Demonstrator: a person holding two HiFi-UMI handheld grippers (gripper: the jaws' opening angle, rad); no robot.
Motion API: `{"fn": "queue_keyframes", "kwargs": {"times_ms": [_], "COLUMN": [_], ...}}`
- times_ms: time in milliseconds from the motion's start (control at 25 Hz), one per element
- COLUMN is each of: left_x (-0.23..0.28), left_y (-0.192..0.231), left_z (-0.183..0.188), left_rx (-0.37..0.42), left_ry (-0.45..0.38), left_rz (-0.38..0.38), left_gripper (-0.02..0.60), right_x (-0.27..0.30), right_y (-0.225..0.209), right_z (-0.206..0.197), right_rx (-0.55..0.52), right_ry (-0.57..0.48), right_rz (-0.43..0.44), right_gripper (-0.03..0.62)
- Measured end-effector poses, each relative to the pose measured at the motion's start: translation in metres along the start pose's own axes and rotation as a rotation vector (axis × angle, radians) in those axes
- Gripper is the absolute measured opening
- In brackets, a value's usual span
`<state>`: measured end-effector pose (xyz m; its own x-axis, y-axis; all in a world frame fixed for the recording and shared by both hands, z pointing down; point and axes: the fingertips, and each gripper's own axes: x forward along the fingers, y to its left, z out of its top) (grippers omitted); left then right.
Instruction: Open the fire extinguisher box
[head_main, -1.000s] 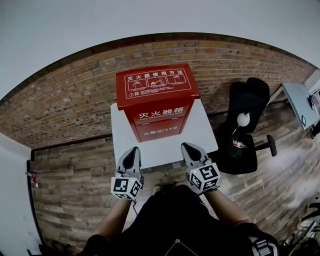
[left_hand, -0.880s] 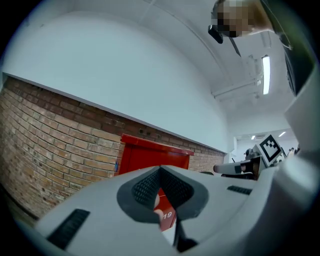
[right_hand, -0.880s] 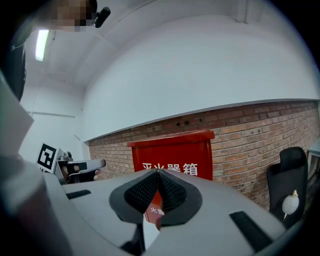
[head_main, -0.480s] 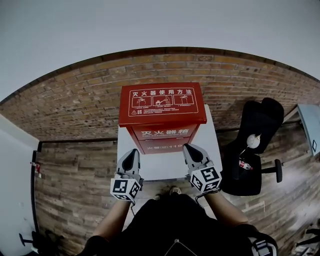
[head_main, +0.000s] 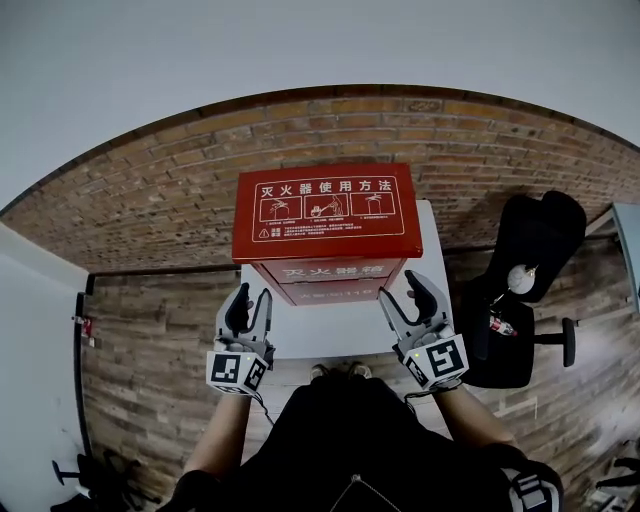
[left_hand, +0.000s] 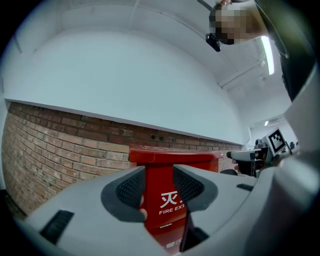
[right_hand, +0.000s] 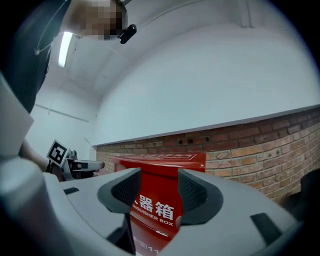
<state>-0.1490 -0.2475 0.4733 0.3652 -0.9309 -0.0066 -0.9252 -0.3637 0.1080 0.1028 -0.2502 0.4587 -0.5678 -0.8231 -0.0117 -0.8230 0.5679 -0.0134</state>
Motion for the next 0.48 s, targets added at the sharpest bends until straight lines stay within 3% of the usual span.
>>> {"fn": "queue_keyframes", "kwargs": {"times_ms": [240,480], "left_x": [0.010,0.032], "left_y": [0.044,0.047], "left_z": [0.005,0.021], "left_rx": [-0.020,-0.020], "left_ry": [0.038,0.039], "left_rz": [-0.087,-0.211], "left_gripper": [0.309,0.367], "right_x": [-0.003,0.014], "right_y": [-0.048,-0.061], "right_z": [0.001,0.000], "right_rx": [0.039,0.032], "right_ry": [0.025,0.060], "right_rz": [-0.073,-0.013], "right_gripper": [0.254,0.276]}}
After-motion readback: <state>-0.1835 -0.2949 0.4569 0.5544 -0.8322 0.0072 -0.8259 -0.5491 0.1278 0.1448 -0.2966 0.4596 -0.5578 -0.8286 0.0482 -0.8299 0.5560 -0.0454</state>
